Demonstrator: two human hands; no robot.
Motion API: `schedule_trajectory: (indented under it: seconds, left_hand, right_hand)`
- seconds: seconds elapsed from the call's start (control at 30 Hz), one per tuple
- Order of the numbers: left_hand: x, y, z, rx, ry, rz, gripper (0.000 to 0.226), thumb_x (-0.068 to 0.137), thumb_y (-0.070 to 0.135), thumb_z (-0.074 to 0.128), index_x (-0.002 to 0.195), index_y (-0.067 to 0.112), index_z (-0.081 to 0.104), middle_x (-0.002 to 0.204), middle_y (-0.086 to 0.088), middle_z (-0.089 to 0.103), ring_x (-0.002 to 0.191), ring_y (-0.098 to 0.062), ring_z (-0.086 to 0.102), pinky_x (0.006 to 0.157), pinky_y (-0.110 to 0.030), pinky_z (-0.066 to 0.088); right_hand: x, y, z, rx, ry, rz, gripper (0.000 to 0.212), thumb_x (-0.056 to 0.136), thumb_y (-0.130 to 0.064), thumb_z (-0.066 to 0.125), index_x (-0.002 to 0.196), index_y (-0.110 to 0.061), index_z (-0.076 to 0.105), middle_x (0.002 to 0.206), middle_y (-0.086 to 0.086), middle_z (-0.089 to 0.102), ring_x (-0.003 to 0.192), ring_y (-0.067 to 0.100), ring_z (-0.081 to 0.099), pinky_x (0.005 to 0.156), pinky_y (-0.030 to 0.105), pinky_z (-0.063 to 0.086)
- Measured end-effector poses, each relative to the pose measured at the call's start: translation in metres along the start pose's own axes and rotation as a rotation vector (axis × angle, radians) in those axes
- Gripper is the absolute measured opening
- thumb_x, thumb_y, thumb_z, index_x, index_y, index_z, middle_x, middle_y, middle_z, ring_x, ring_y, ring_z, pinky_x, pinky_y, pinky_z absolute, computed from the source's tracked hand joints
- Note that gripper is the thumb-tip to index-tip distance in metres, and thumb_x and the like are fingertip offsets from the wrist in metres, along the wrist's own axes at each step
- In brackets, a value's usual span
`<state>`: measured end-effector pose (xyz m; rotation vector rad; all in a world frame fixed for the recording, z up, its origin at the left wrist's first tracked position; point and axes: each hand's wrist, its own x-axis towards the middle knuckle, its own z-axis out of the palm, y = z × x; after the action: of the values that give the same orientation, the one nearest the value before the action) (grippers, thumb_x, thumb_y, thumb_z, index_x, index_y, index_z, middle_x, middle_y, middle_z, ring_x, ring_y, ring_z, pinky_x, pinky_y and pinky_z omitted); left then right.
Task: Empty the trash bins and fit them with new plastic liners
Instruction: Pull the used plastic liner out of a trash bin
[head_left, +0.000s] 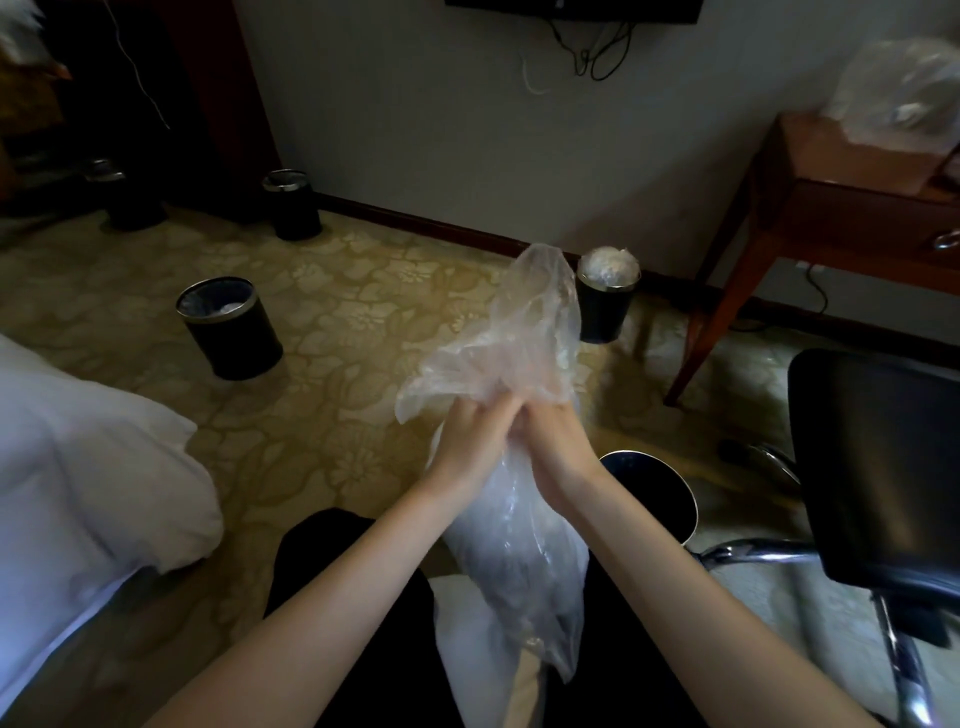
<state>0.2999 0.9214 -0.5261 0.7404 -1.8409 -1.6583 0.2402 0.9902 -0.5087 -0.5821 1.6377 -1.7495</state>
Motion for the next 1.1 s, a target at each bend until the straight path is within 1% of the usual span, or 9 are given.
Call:
schedule_trajectory:
  seconds: [0.1, 0.2, 0.33, 0.43, 0.5, 0.67, 0.77, 0.9, 1.1]
  left_hand:
    - [0.007, 0.007, -0.001, -0.192, 0.118, -0.142, 0.027, 0.073, 0.05, 0.064, 0.088, 0.032, 0.077, 0.089, 0.009, 0.076, 0.087, -0.005, 0.07, 0.071, -0.023, 0.052]
    - [0.014, 0.009, -0.007, -0.286, 0.18, -0.219, 0.023, 0.088, 0.042, 0.065, 0.083, 0.025, 0.079, 0.089, 0.004, 0.077, 0.084, -0.007, 0.072, 0.062, -0.018, 0.05]
    - [0.019, 0.013, -0.016, -0.433, 0.268, -0.321, 0.031, 0.096, 0.036, 0.057, 0.102, 0.01, 0.073, 0.095, -0.004, 0.076, 0.083, -0.013, 0.073, 0.064, -0.024, 0.053]
    - [0.021, 0.016, -0.02, -0.475, 0.322, -0.408, 0.039, 0.096, 0.04, 0.058, 0.111, 0.005, 0.068, 0.102, -0.013, 0.073, 0.093, -0.028, 0.072, 0.079, -0.04, 0.058]
    - [0.023, 0.019, -0.023, -0.509, 0.299, -0.441, 0.044, 0.095, 0.043, 0.057, 0.112, 0.004, 0.066, 0.108, -0.015, 0.071, 0.103, -0.035, 0.068, 0.093, -0.053, 0.053]
    - [0.025, 0.024, -0.025, -0.481, 0.294, -0.37, 0.031, 0.095, 0.042, 0.058, 0.08, 0.016, 0.064, 0.073, -0.001, 0.066, 0.072, -0.018, 0.065, 0.081, -0.037, 0.053]
    - [0.027, 0.029, -0.026, -0.555, 0.198, -0.359, 0.03, 0.1, 0.034, 0.051, 0.079, 0.016, 0.064, 0.073, -0.001, 0.065, 0.075, -0.018, 0.066, 0.079, -0.035, 0.053]
    - [0.028, 0.038, -0.026, -0.738, 0.11, -0.405, 0.026, 0.101, 0.018, 0.048, 0.081, 0.012, 0.063, 0.069, -0.002, 0.062, 0.057, -0.012, 0.061, 0.061, -0.025, 0.052]
    - [0.021, 0.041, -0.031, -0.847, 0.006, -0.372, 0.02, 0.098, 0.007, 0.044, 0.085, 0.008, 0.06, 0.052, 0.001, 0.054, 0.043, -0.01, 0.052, 0.048, -0.022, 0.043]
  right_hand:
    - [-0.003, -0.002, 0.005, 0.034, -0.105, -0.074, 0.035, 0.103, -0.019, 0.042, 0.094, -0.032, 0.073, 0.099, -0.013, 0.073, 0.101, 0.004, 0.065, 0.08, 0.016, 0.05]
    - [-0.01, -0.001, 0.008, 0.036, -0.202, -0.033, 0.035, 0.105, -0.026, 0.039, 0.12, -0.04, 0.066, 0.136, -0.012, 0.06, 0.13, 0.006, 0.051, 0.103, 0.031, 0.046]
    - [-0.01, -0.003, 0.001, -0.002, -0.28, -0.005, 0.041, 0.102, -0.021, 0.046, 0.141, -0.034, 0.051, 0.147, -0.013, 0.049, 0.14, 0.008, 0.039, 0.118, 0.042, 0.033]
    - [-0.011, -0.007, -0.01, -0.046, -0.299, -0.089, 0.043, 0.099, -0.016, 0.055, 0.14, -0.029, 0.053, 0.133, -0.008, 0.062, 0.123, 0.005, 0.057, 0.095, 0.025, 0.051]
    - [-0.011, -0.007, -0.016, -0.089, -0.178, -0.191, 0.042, 0.095, -0.006, 0.058, 0.134, -0.021, 0.054, 0.116, 0.001, 0.07, 0.106, 0.016, 0.066, 0.079, 0.028, 0.058]
    - [-0.004, -0.002, -0.022, -0.473, -0.039, -0.281, 0.063, 0.084, -0.025, 0.077, 0.139, -0.027, 0.046, 0.119, -0.011, 0.056, 0.075, 0.015, 0.066, 0.067, 0.036, 0.059]
    - [-0.003, 0.002, -0.023, -0.689, -0.241, -0.337, 0.03, 0.083, -0.051, 0.072, 0.109, -0.046, 0.059, 0.082, -0.018, 0.066, 0.056, 0.003, 0.059, 0.056, 0.027, 0.048]
    - [-0.01, 0.011, -0.023, -1.01, -0.272, -0.308, 0.041, 0.079, -0.086, 0.038, 0.1, -0.051, 0.046, 0.077, -0.024, 0.057, 0.075, 0.004, 0.056, 0.068, 0.032, 0.041]
    - [-0.017, 0.022, -0.022, -1.237, -0.33, -0.283, 0.067, 0.072, -0.094, 0.028, 0.092, -0.033, 0.047, 0.084, -0.017, 0.055, 0.079, 0.011, 0.055, 0.067, 0.033, 0.034]
